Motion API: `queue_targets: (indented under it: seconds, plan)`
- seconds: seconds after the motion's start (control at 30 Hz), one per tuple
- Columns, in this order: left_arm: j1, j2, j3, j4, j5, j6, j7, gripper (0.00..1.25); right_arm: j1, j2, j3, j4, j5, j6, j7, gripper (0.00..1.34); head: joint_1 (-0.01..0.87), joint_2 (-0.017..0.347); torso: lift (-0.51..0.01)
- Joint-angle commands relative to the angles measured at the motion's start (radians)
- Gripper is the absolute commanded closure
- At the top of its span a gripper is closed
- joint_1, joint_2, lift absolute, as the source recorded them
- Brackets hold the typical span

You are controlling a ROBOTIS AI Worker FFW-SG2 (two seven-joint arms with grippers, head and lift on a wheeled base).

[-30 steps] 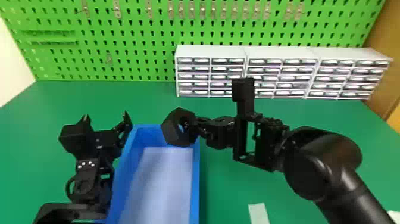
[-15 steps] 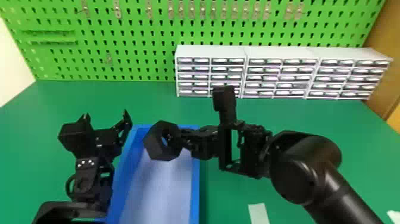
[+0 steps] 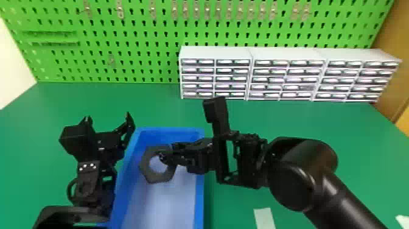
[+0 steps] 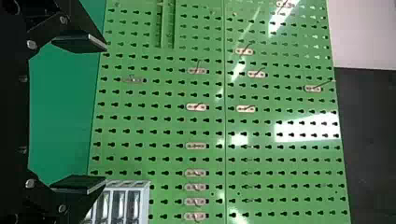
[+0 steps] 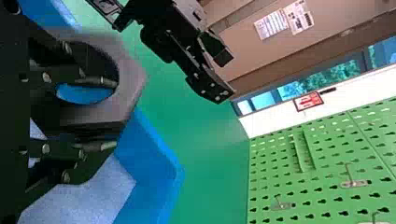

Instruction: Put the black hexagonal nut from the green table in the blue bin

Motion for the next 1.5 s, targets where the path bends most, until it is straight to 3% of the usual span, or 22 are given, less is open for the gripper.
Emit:
queue_targets:
  seconds: [0.0,0.13,0.73,1.07,1.47]
  plan:
    - [0.000,0.000,0.000,0.000,0.000,0.000,-0.001,0.26,-0.005,-0.001,0.003,0.004,0.003,0.007,0.002,0.27,0.657,0.057,-0.095]
    - [0.000,0.000,0.001,0.000,0.000,0.000,0.001,0.26,-0.005,0.000,-0.003,0.004,0.004,0.007,0.005,0.11,0.657,0.057,-0.095]
    - [0.000,0.000,0.003,0.000,-0.002,0.000,0.001,0.26,0.010,-0.003,-0.044,0.007,0.049,0.010,0.015,0.12,0.657,0.057,-0.095]
    - [0.002,0.000,0.003,0.000,0.000,0.000,0.001,0.26,0.065,0.011,-0.247,-0.007,0.173,-0.005,0.021,0.12,0.657,0.057,-0.095]
    - [0.000,0.000,-0.002,0.000,0.003,0.000,-0.001,0.26,0.102,0.058,-0.465,-0.039,0.245,-0.102,0.021,0.12,0.657,0.057,-0.095]
